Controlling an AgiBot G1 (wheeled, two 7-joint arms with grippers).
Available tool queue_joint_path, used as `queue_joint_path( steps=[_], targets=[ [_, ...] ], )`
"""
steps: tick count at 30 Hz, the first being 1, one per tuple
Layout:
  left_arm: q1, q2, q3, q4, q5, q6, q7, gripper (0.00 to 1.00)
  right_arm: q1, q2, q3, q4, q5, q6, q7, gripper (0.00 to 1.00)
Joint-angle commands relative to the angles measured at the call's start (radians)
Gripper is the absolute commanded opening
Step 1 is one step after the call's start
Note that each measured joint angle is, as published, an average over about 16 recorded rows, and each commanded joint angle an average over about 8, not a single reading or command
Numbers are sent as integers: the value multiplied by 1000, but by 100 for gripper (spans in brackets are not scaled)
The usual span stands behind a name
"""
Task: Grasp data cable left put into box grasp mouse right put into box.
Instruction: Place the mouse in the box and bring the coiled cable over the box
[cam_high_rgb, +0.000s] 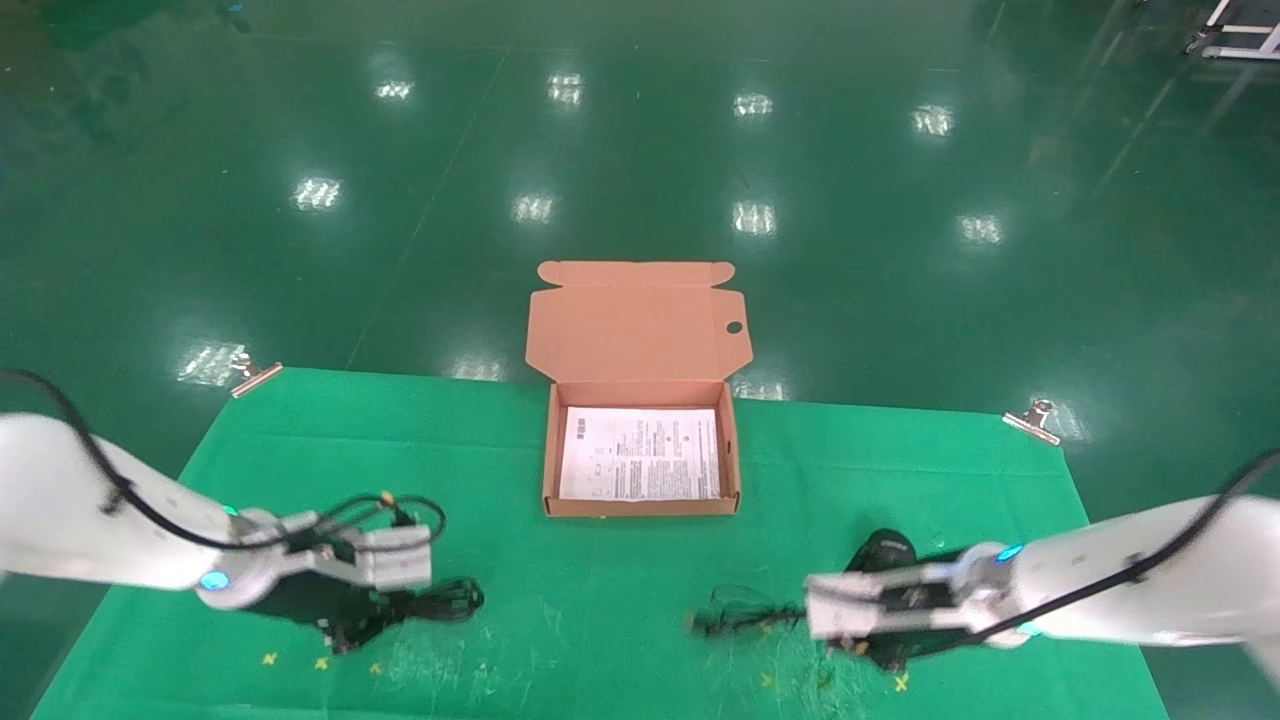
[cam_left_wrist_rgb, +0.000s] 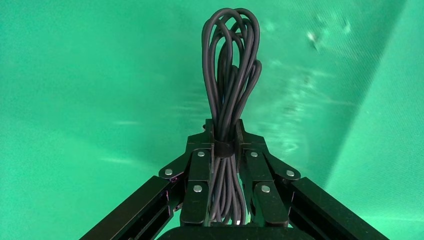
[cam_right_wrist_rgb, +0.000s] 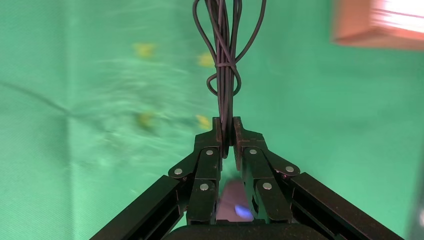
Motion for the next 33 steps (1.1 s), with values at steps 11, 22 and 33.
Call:
queue_joint_path(
  steps=[11,22,33],
  targets=[
    [-68,-75,-76,-246,-30,-55,-58,0,114,133,121,216,23,68,176,0],
    [-142,1,-86,-340,115,-201,-138,0,279,-85,171,48,70,199,89,0],
    [-182,61,-73,-320,244,-251,-203,0,393,-242,201,-202,161,240,-137,0]
  ],
)
